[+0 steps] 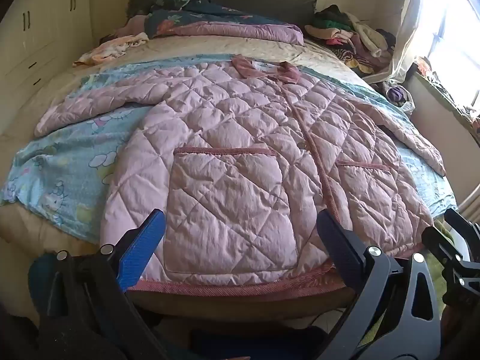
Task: Fold large clothes
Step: 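Move both tools toward the pink quilted jacket on the bed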
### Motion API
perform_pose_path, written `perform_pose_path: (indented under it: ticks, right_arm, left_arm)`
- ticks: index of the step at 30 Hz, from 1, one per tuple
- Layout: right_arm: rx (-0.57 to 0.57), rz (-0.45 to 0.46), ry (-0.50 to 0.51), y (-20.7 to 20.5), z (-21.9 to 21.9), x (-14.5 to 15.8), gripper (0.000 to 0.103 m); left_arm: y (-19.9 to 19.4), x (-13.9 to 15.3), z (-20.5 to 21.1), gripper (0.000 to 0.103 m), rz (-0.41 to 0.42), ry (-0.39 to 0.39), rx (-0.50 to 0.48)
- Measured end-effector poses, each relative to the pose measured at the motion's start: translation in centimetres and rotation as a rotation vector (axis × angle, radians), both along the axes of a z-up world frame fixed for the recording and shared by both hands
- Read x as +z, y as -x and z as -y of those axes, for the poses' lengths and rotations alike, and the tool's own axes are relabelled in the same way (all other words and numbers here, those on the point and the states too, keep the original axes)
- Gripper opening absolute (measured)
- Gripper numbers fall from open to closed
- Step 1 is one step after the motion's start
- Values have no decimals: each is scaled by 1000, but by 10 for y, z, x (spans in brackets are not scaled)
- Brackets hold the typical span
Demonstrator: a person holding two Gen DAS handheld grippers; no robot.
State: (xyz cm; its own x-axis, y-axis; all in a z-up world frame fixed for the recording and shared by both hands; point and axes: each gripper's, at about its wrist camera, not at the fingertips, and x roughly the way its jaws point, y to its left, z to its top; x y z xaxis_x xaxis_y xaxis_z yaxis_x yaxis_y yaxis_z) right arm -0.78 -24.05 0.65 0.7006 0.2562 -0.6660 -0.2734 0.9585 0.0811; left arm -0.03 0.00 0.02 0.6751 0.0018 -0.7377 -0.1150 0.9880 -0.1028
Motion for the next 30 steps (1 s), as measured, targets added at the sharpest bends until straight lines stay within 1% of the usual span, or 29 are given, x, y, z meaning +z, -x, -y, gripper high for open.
perform_pose_path:
  ticks: [1, 3, 5, 8, 10, 11, 18, 19, 28, 29, 30]
  right_arm:
    - [5, -11, -18, 0, 1, -1, 99]
    - [9, -19, -20, -1, 1, -2, 99]
    - [2, 13, -6, 3, 0, -1, 99]
    - [3, 12, -11, 4, 1, -3, 99]
    - [6, 6, -11, 1, 1, 1, 99]
    - [5, 7, -10, 1, 2, 0, 99]
    - [1, 4, -9, -1, -1, 2, 99]
    - [1, 4, -12, 1, 0, 3, 99]
    - [5, -3, -19, 1, 0, 2, 99]
    - [5, -4, -18, 1, 0, 2, 99]
    - [4, -3, -19, 1, 0, 2, 99]
  left_arm:
    - [0, 0, 0, 94, 0, 0, 0]
    - [0, 0, 0, 94, 2, -2, 0]
    - [-1, 0, -1, 94, 1, -4, 3]
    - [-3, 0, -3, 94, -2, -2, 8]
    - [-5, 0, -5, 94, -4, -5, 13]
    - [0, 1, 1, 94, 8, -8, -7]
    - [-2, 1, 2, 94, 6, -10, -13]
    - [-3, 9, 2, 94, 7, -6, -9]
    - [-10, 15, -2, 94, 9, -8, -7]
    - [-2, 8, 3, 94, 13, -11, -9]
    - [-2, 8, 4, 94, 13, -13, -9]
